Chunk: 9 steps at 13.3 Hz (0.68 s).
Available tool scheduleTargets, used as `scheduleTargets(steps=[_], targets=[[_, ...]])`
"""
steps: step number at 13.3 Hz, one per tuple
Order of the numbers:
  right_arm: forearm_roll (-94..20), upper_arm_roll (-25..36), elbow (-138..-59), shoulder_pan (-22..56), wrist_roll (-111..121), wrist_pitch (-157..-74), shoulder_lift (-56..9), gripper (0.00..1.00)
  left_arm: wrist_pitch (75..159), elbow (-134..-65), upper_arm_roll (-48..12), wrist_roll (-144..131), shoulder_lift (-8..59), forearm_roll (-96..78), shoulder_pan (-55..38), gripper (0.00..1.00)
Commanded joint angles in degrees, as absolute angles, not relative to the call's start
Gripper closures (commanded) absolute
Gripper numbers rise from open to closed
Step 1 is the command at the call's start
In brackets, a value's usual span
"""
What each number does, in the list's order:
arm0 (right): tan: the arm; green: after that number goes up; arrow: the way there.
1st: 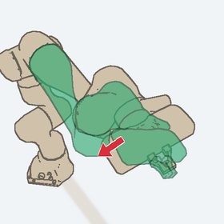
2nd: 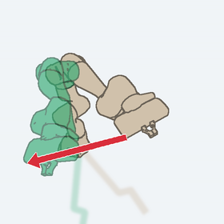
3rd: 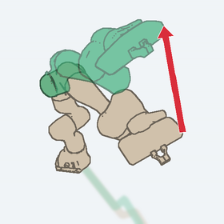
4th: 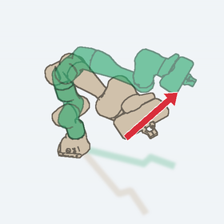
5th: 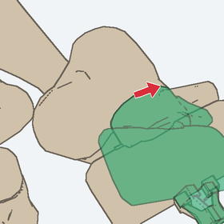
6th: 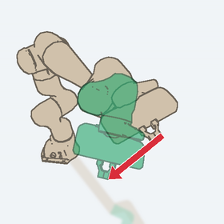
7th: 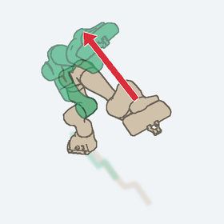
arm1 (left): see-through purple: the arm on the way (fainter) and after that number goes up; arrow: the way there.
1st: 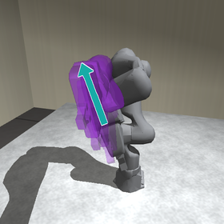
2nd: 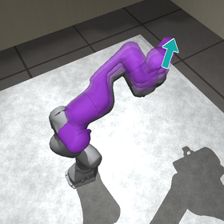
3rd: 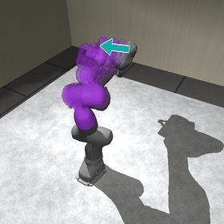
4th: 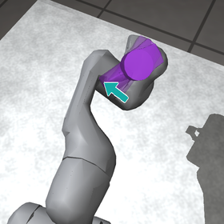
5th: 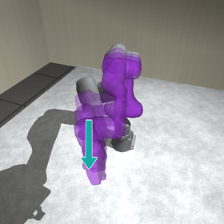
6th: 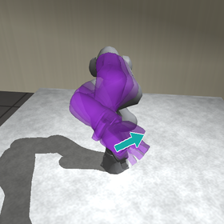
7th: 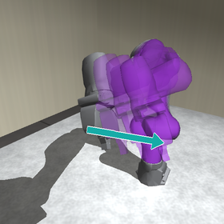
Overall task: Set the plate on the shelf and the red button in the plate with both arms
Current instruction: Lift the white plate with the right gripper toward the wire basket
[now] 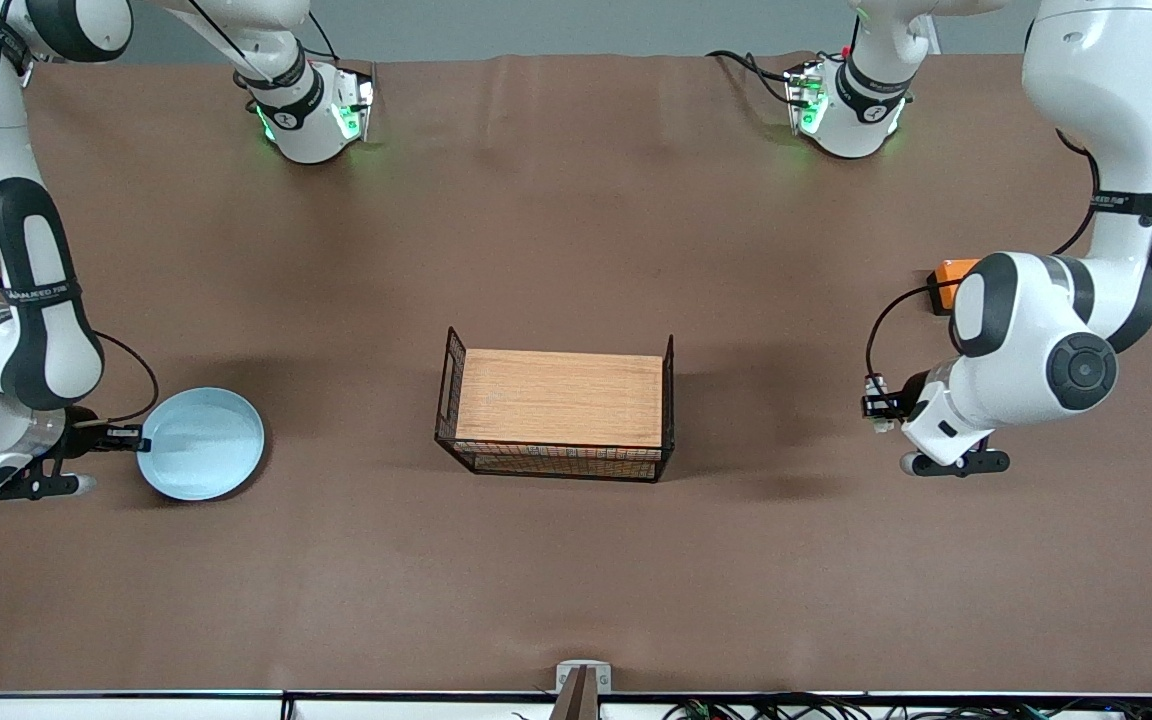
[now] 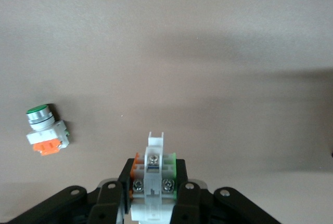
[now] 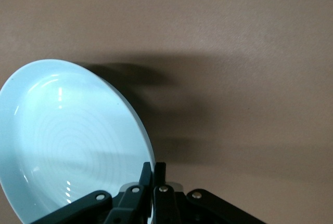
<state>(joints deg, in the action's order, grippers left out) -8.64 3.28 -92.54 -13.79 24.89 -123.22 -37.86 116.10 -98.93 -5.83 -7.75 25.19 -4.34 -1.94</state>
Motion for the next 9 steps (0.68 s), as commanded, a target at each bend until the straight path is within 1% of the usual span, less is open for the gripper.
scheduleTargets(steps=[1,4,7,9], targets=[[-12.6,2.6,-88.2,-14.9,25.7,-116.7,-38.2,1.00,112.4,-98.7,-5.5,-8.2,22.0,-3.3,-2.0,0.77],[-13.7,2.5,-87.9,-14.8,25.5,-115.5,-38.1,1.00,110.2,-98.1,-5.2,-9.0,19.9,-3.3,-2.0,0.77],[-17.5,2.5,-86.9,-14.7,25.7,-110.8,-37.6,1.00,107.8,-96.3,-5.3,-14.8,18.8,-2.7,-2.1,0.77],[-17.6,2.5,-86.1,-14.5,25.5,-107.6,-36.7,1.00,105.0,-93.5,-5.7,-16.8,18.4,-2.6,-2.2,0.77]])
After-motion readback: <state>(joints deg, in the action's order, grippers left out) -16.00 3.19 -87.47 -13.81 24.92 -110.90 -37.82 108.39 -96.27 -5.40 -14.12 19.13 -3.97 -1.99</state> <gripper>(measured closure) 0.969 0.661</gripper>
